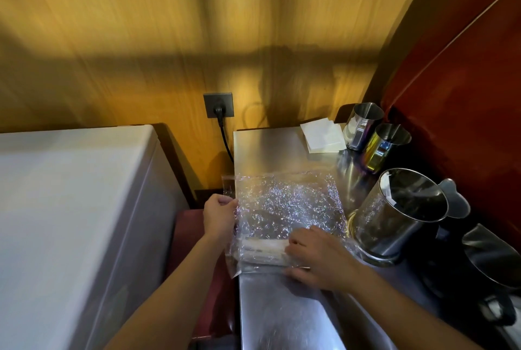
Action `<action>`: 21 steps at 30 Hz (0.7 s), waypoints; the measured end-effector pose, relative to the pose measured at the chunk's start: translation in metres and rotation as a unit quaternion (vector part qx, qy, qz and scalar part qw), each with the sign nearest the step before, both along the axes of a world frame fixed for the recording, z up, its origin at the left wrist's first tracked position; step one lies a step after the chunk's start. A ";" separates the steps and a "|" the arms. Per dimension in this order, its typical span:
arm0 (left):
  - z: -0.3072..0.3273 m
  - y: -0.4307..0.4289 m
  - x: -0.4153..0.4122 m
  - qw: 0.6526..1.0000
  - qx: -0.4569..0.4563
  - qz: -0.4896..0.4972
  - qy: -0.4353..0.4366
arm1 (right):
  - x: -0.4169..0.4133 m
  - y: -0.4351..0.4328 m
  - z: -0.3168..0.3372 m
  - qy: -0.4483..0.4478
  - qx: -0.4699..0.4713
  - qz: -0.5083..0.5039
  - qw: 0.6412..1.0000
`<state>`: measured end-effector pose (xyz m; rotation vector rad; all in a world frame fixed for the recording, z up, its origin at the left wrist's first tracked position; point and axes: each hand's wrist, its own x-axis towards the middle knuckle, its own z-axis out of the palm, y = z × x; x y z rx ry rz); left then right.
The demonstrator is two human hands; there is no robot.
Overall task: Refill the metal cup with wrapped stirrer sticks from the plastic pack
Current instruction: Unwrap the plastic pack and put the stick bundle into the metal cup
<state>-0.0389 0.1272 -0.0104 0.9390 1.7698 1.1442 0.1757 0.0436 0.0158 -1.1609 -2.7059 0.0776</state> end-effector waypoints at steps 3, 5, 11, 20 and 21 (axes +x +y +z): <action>0.004 0.002 0.005 0.999 0.006 0.002 -0.037 | -0.002 0.003 0.008 0.011 -0.091 -0.035 0.995; 0.006 0.003 0.009 0.998 0.007 0.003 -0.061 | -0.002 0.007 0.005 0.027 -0.150 -0.076 0.985; 0.014 0.004 0.014 0.996 0.032 0.002 -0.088 | -0.006 0.008 -0.005 0.008 -0.312 -0.203 0.928; 0.034 0.012 0.003 0.989 0.046 0.089 -0.112 | -0.007 -0.013 0.000 -0.056 0.052 -0.041 0.996; 0.036 0.013 0.002 0.986 0.050 0.097 -0.125 | -0.004 -0.016 0.000 -0.054 0.035 -0.012 0.998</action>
